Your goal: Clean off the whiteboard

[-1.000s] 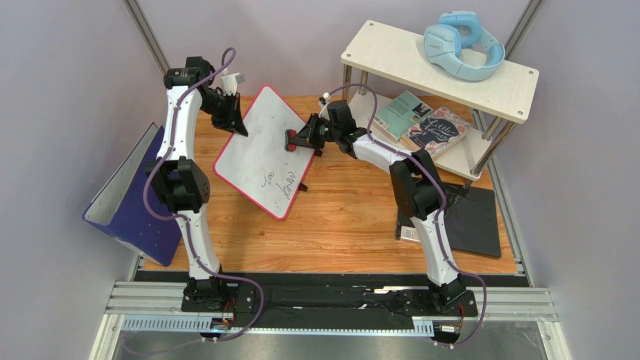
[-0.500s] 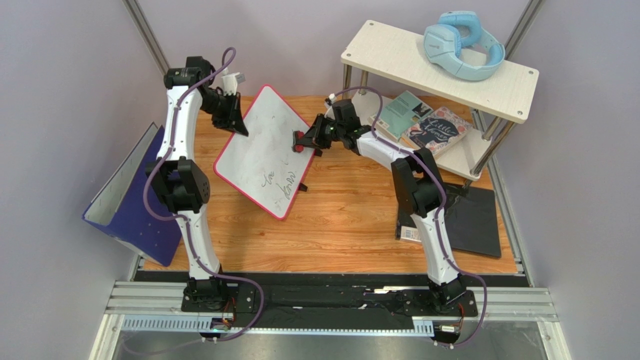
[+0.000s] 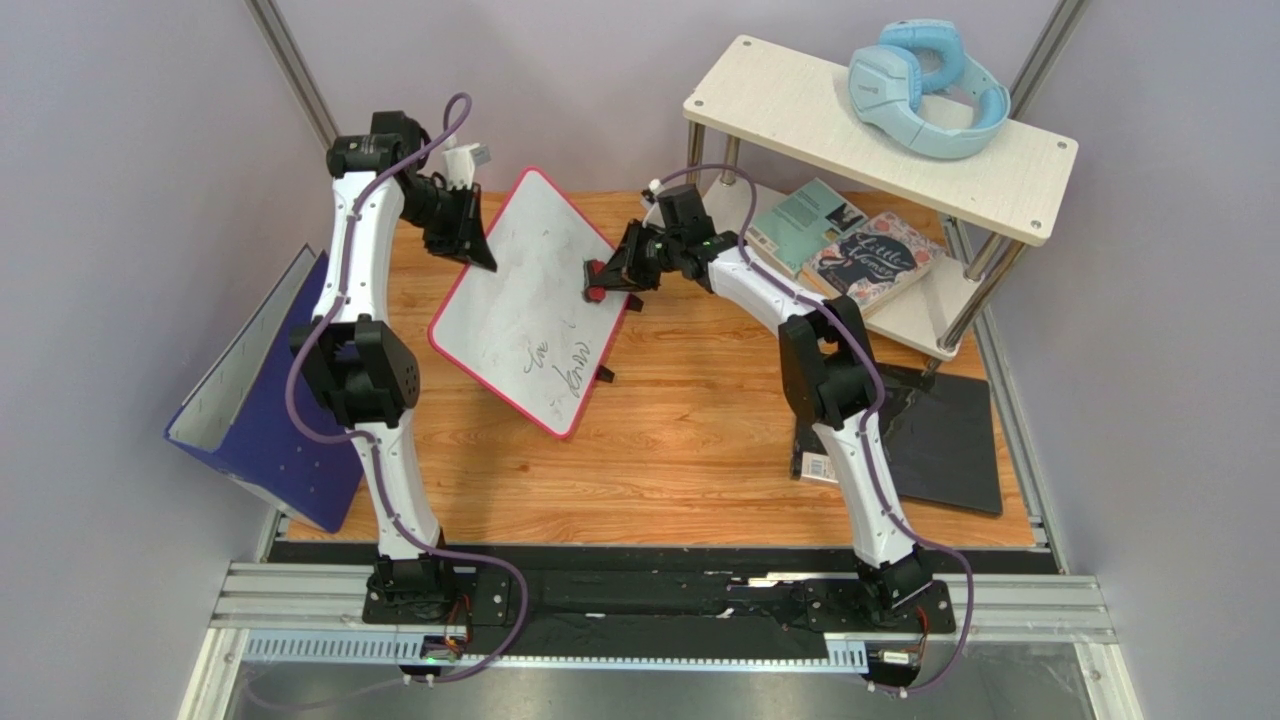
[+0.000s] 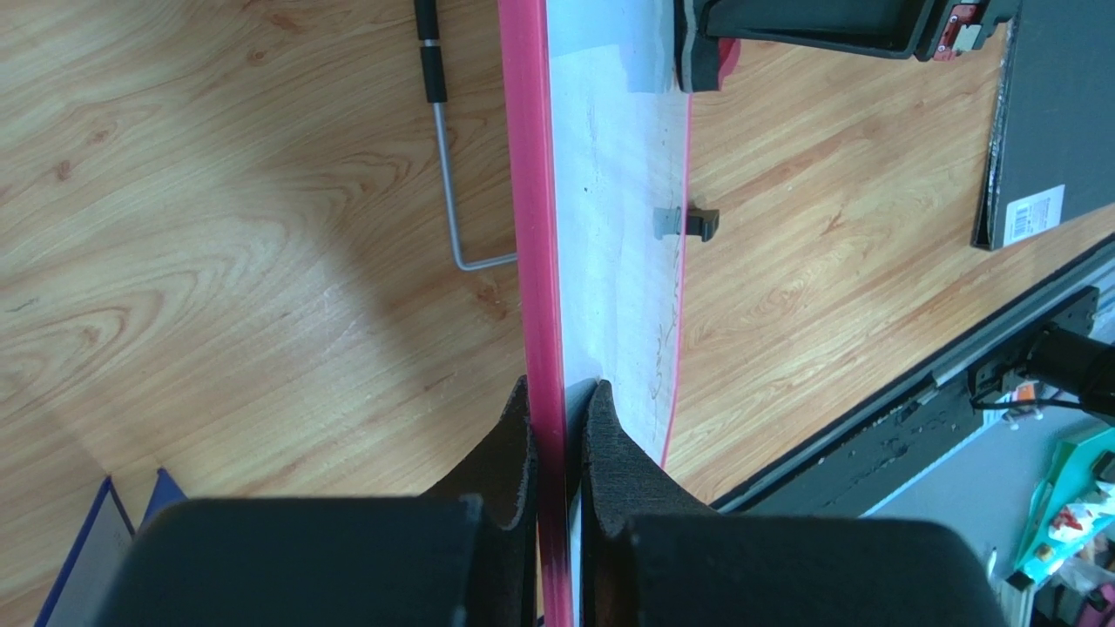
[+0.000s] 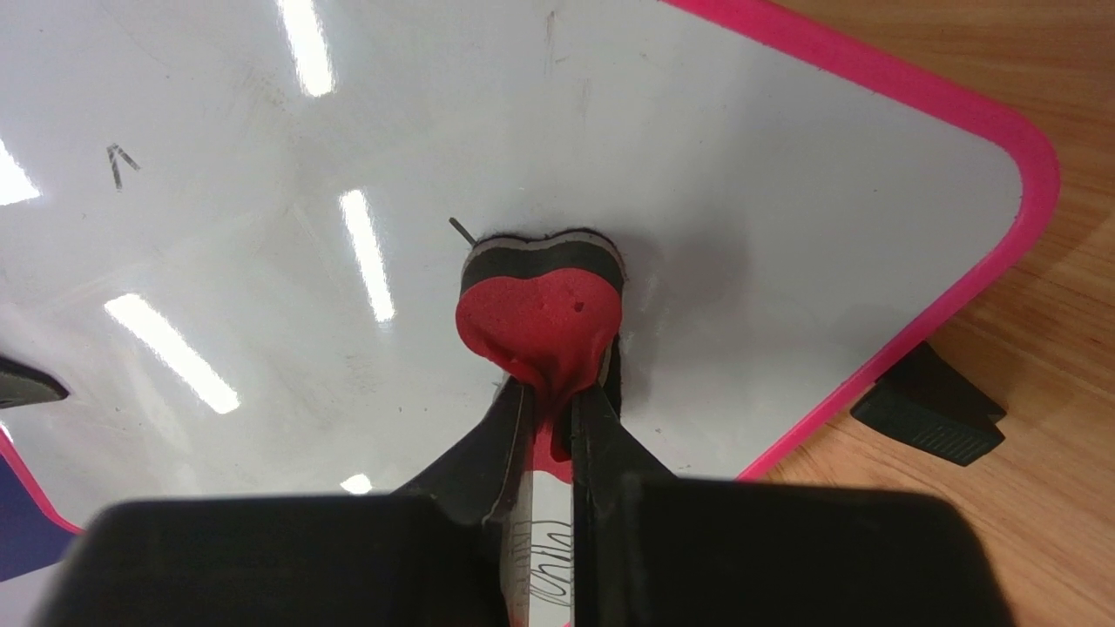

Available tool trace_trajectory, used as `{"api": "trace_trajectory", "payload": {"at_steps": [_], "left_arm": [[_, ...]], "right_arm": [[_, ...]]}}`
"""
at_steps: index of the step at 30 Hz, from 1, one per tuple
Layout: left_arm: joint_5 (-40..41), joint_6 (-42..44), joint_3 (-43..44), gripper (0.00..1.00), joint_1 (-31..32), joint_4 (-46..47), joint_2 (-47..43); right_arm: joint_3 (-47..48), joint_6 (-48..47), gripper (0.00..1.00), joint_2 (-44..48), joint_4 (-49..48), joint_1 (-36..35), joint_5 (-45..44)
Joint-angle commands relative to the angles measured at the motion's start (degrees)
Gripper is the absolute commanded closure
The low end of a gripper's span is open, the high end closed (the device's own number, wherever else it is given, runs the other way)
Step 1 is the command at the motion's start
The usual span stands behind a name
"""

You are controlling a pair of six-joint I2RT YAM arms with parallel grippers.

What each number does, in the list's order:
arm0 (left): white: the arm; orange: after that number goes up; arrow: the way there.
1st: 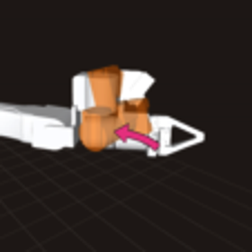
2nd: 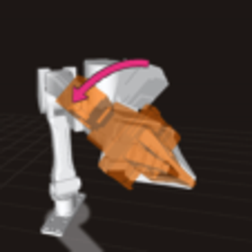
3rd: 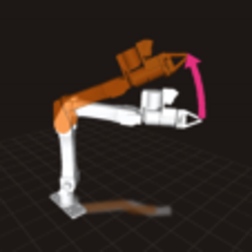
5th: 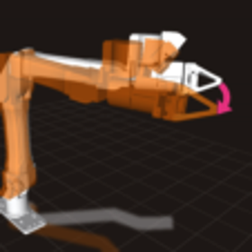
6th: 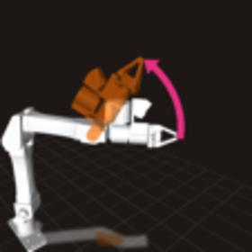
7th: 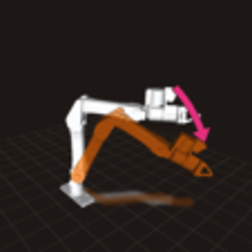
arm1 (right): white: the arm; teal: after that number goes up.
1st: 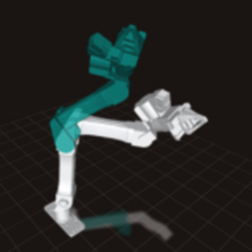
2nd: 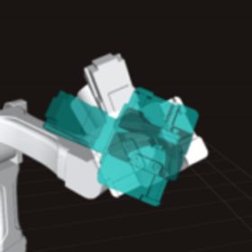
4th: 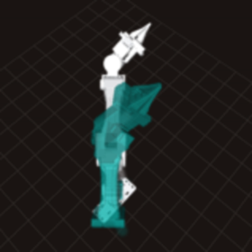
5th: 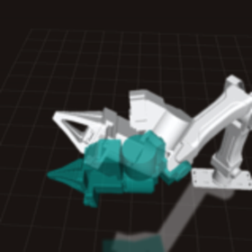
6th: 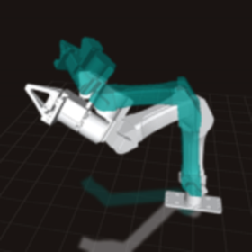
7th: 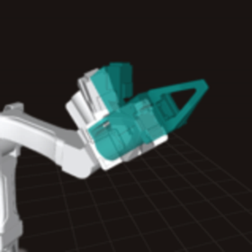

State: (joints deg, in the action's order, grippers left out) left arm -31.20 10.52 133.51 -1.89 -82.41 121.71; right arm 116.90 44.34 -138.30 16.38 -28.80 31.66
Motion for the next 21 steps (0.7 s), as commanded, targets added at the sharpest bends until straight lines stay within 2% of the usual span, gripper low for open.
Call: {"api": "trace_trajectory", "payload": {"at_steps": [1, 10, 21], "left_arm": [[5.27, 10.57, -0.18, 1.0, 3.56, 5.86, -2.35], [5.19, 11.8, -0.97, 1.0, 3.56, 5.16, -3.23], [5.19, 12.06, -1.76, 1.0, 3.47, 5.16, -3.58]], "right_arm": [[5.78, -1.54, 1.0, -5.75, 0.05, -3.2, -3.89], [4.74, 3.21, 1.0, -4.43, -7.32, -2.76, -5.56], [10.8, 4.71, 1.0, -5.22, -13.56, -2.23, -2.05]]}}
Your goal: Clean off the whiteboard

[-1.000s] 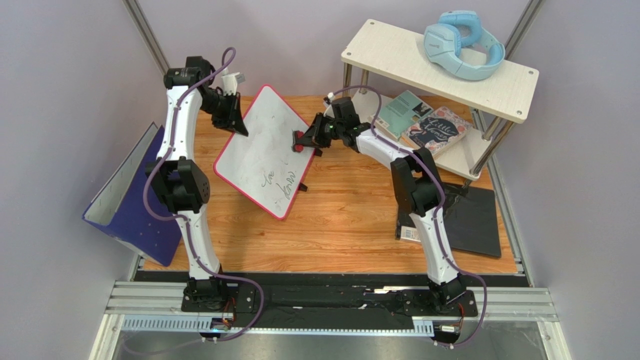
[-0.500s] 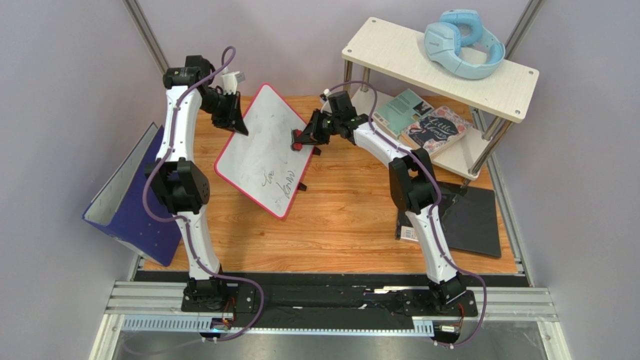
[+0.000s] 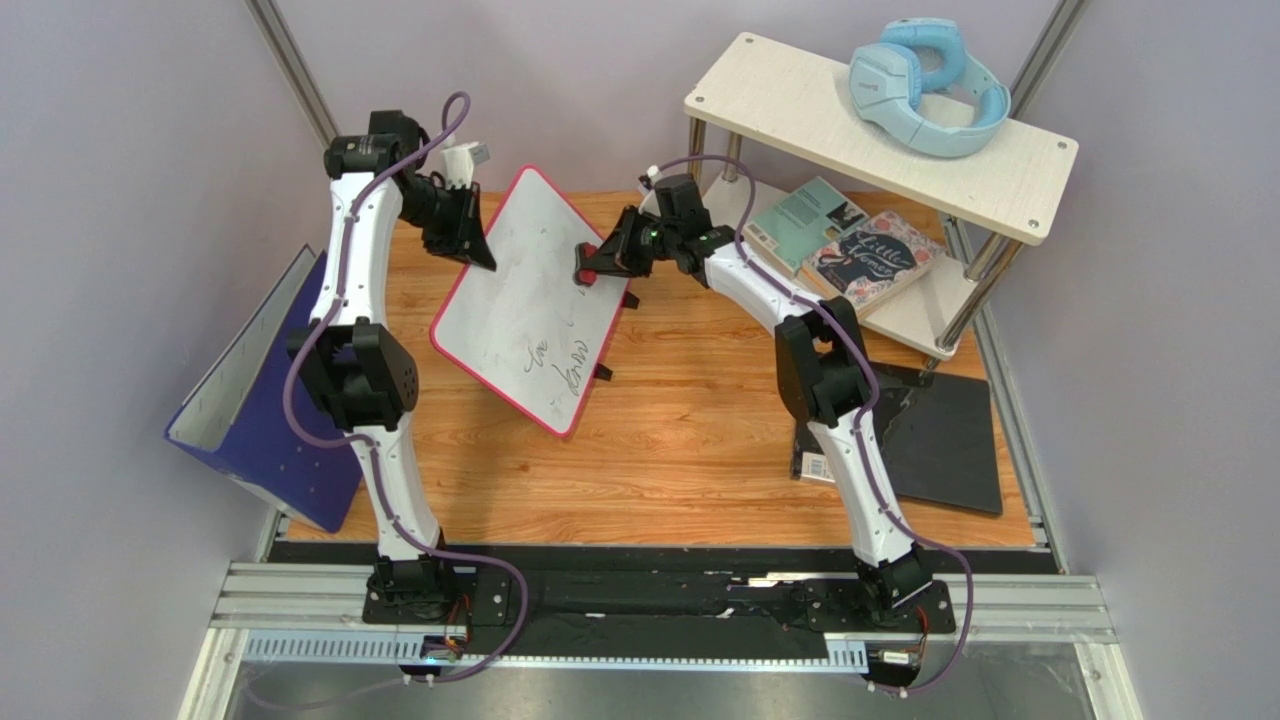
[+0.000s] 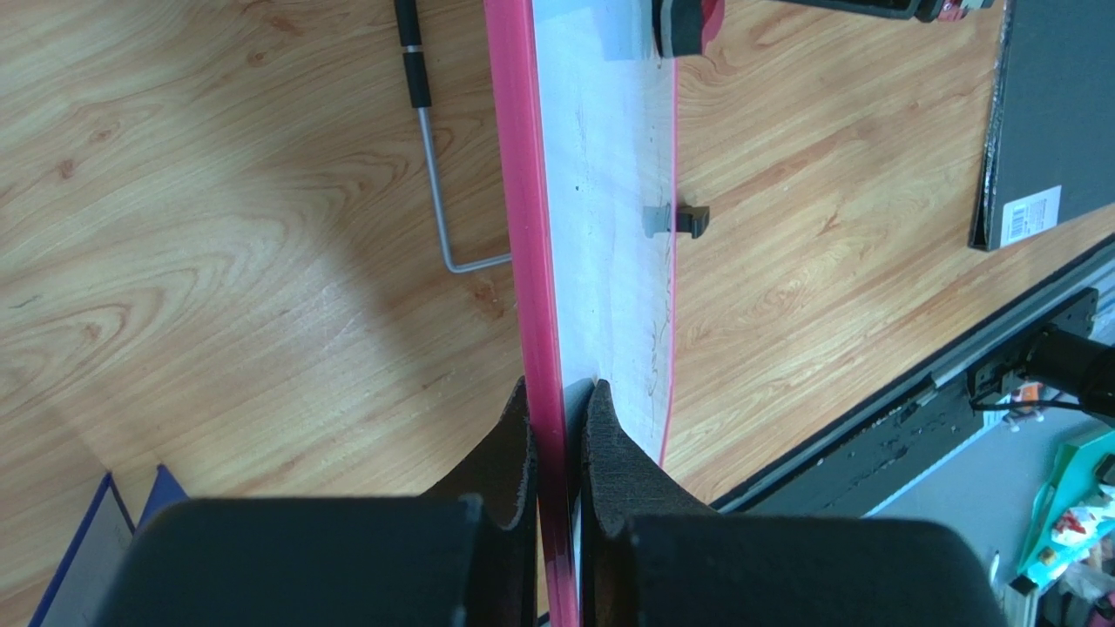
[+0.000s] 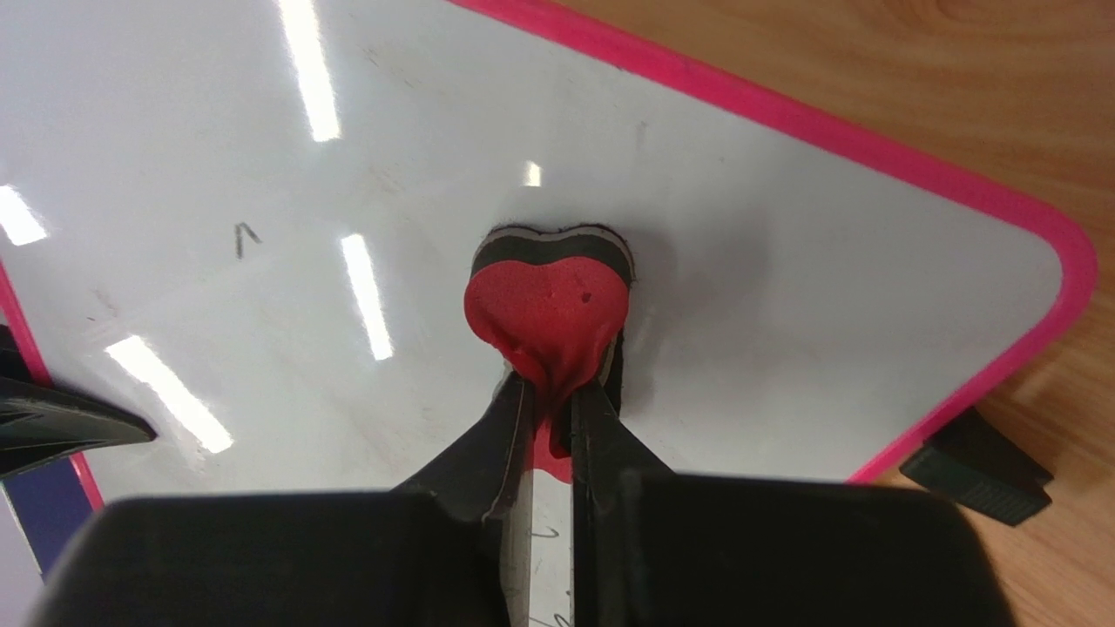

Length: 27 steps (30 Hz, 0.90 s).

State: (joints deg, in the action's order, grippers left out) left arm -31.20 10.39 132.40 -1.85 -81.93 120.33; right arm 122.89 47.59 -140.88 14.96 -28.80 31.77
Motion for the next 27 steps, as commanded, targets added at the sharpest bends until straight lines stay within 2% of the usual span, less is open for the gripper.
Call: {"api": "trace_trajectory", "payload": {"at_steps": [1, 3, 10, 12, 14, 20, 23, 27], "left_arm": [[5.1, 12.28, -0.74, 1.0, 3.52, 4.76, -2.21], [5.01, 12.11, -0.91, 1.0, 3.43, 4.85, -2.12], [4.04, 11.84, -1.35, 1.0, 3.52, 4.85, -1.94], [4.22, 11.93, -1.35, 1.0, 3.52, 4.76, -2.29], [4.39, 11.84, -1.35, 1.0, 3.52, 4.85, -2.38], [4.83, 11.4, -1.53, 1.0, 3.43, 4.94, -2.65], [4.48, 11.05, -2.05, 1.0, 3.52, 5.2, -2.65], [3.43, 9.91, -2.23, 1.0, 3.52, 5.64, -2.56]], "right_arm": [[4.99, 1.1, 1.0, -2.65, -11.89, -2.4, -2.24], [5.17, 1.1, 1.0, -2.82, -9.27, -2.58, -3.72], [2.89, 0.22, 1.0, -3.09, -9.69, -4.86, -1.01], [2.18, -1.01, 1.0, -2.47, -6.8, -6.01, -2.58], [-1.14, -0.05, 1.0, -2.21, -5.47, -5.92, -3.64], [-15.82, 1.54, 1.0, 1.38, -10.21, -6.36, -0.4], [-20.83, -0.13, 1.0, 3.5, -10.57, -7.5, 0.04], [-22.96, -4.07, 1.0, 6.4, -7.76, -9.34, 0.31]]}}
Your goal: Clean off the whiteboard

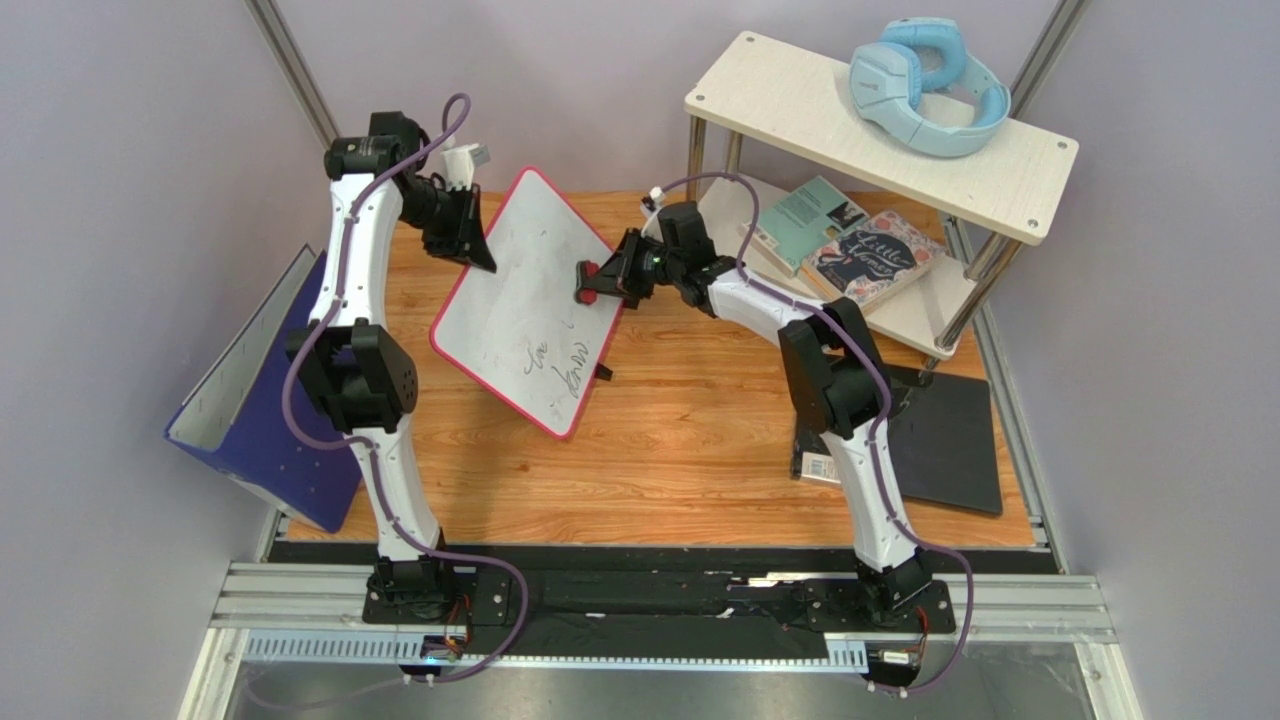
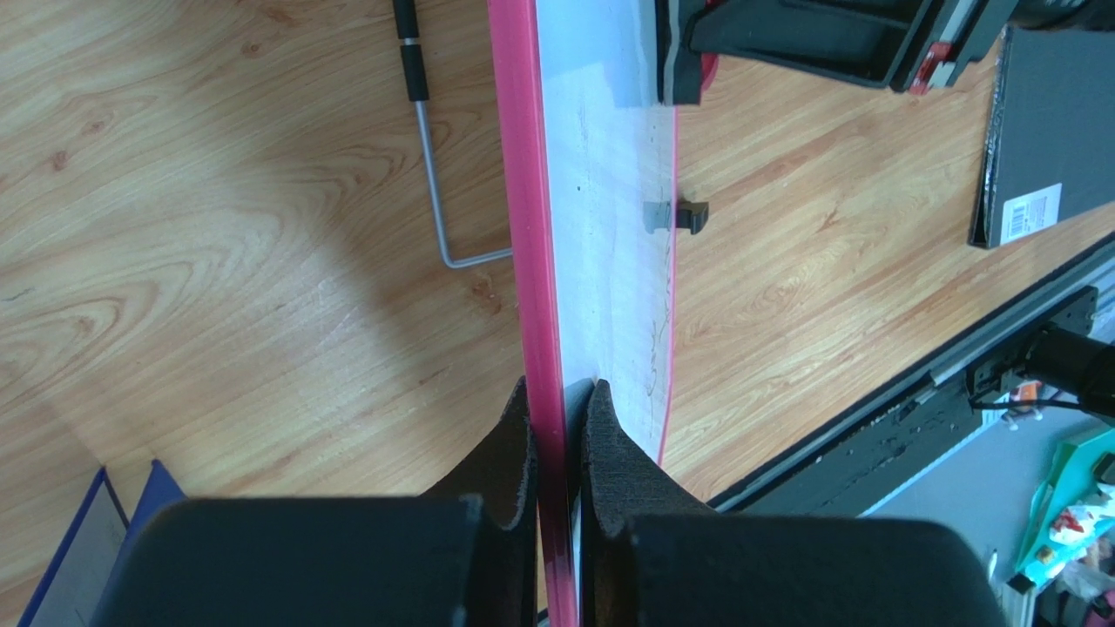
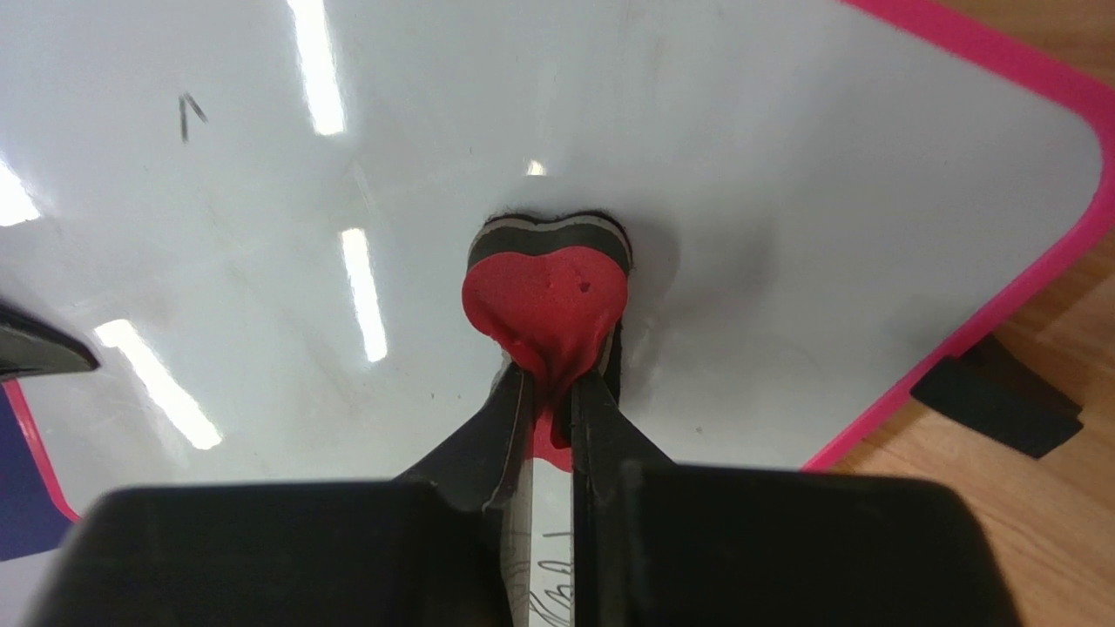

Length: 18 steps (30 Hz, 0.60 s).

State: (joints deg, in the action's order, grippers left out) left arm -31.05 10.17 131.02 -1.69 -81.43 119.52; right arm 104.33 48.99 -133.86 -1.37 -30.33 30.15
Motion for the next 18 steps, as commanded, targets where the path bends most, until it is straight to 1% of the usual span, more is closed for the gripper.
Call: {"api": "trace_trajectory", "payload": {"at_steps": [1, 13, 16, 18], "left_arm": [[3.1, 10.04, -0.86, 1.0, 3.36, 5.23, -1.75], [1.69, 7.58, -0.86, 1.0, 3.36, 5.23, -1.66], [1.34, 7.14, -0.86, 1.0, 3.36, 5.31, -1.66], [1.16, 6.97, -0.77, 1.0, 3.36, 5.23, -1.75]], "right_arm": [[-4.32, -6.1, 1.0, -0.26, 10.66, -8.6, 1.58], [-9.58, -11.29, 1.0, 2.99, 15.69, -16.07, 1.93], [-9.77, -11.99, 1.0, 3.7, 16.21, -17.83, 1.75], [-9.15, -14.18, 1.0, 4.4, 17.27, -19.06, 1.05]]}}
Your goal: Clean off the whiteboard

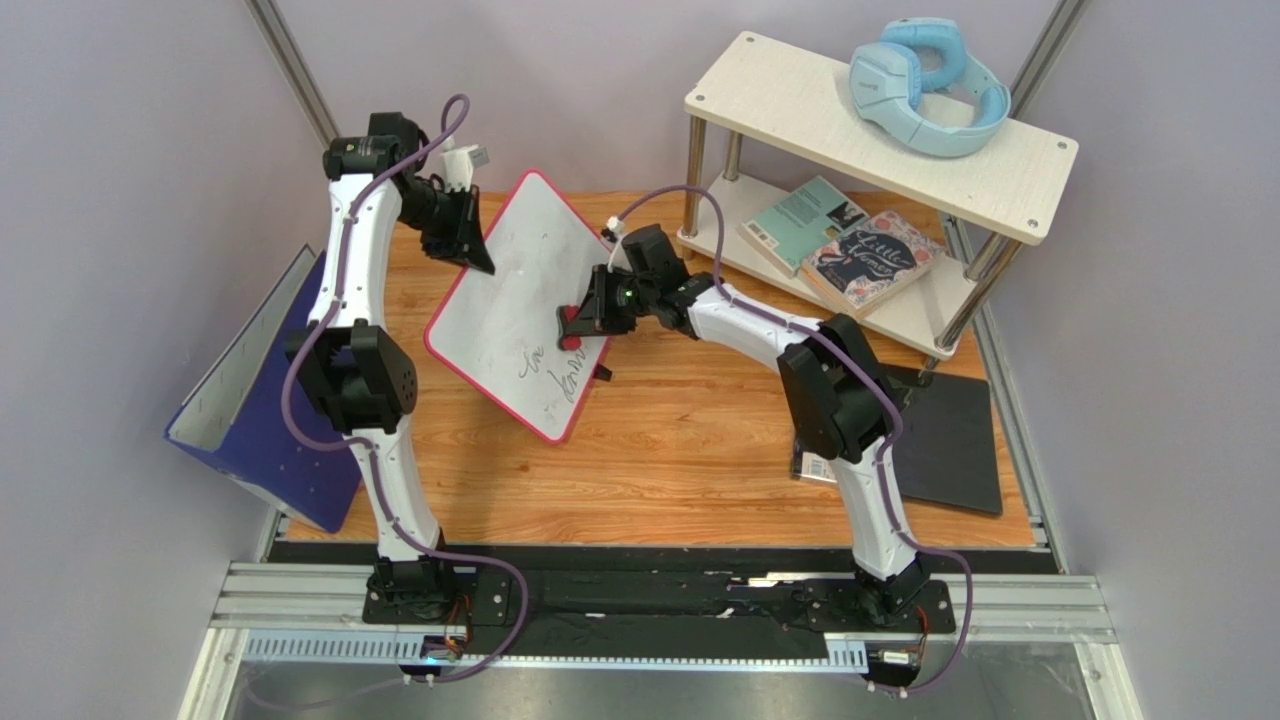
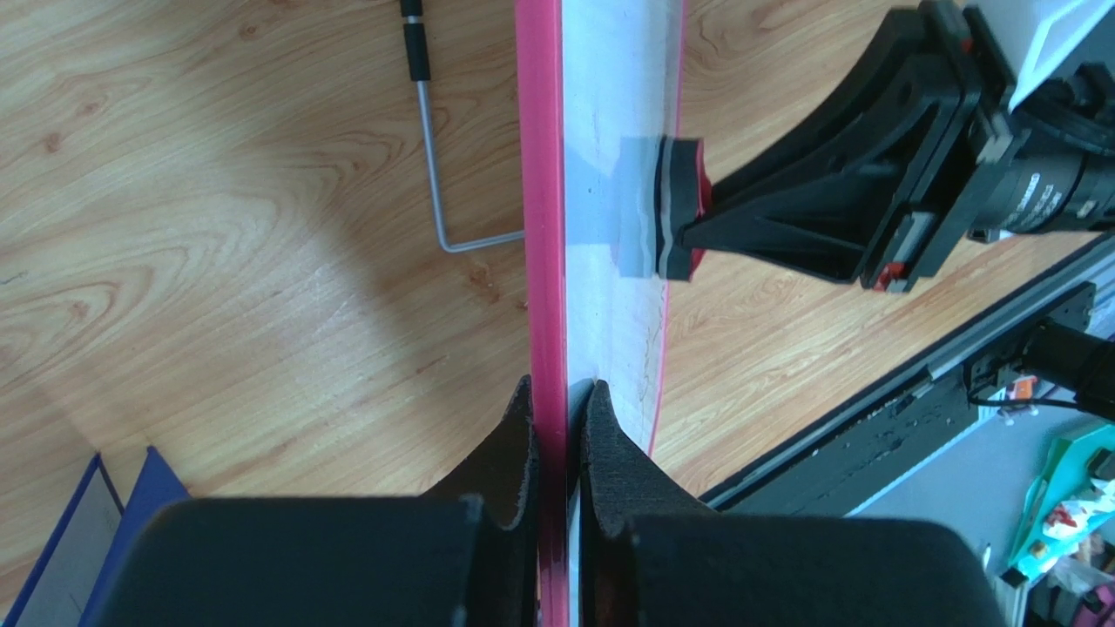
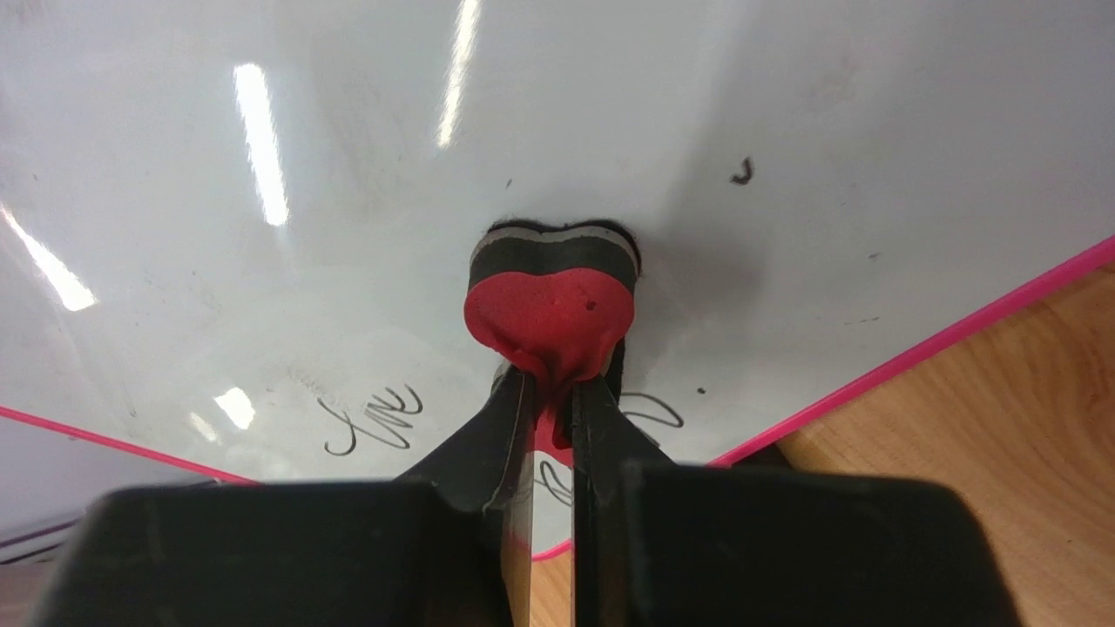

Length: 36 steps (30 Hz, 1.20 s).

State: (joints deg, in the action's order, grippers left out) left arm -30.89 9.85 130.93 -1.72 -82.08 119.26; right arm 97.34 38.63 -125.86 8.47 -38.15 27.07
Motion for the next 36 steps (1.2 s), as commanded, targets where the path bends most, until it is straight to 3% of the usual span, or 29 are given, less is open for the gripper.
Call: {"api": "trace_trajectory", "payload": {"at_steps": [1, 12, 20, 26, 36], "left_arm": [[0.92, 7.12, -0.68, 1.0, 3.39, 5.88, -1.49], [0.66, 6.76, -0.77, 1.0, 3.39, 5.36, -1.23], [1.27, 6.76, -0.68, 1.0, 3.38, 5.18, -1.31], [1.54, 6.5, -0.24, 1.0, 3.3, 5.18, -1.49], [2.77, 5.01, 0.72, 1.0, 3.38, 5.53, -1.05]], "right_arm": [[-1.37, -4.61, 1.0, -3.34, 8.83, -12.46, 2.83], [5.23, -11.3, 1.0, -2.28, 13.5, -19.85, -4.39], [6.72, -10.25, 1.0, -0.26, 13.33, -18.89, -9.4], [1.81, -11.29, 1.0, 5.87, 11.49, -18.1, -10.46], [-5.57, -13.14, 1.0, 13.44, 6.21, -18.01, 1.14]]}}
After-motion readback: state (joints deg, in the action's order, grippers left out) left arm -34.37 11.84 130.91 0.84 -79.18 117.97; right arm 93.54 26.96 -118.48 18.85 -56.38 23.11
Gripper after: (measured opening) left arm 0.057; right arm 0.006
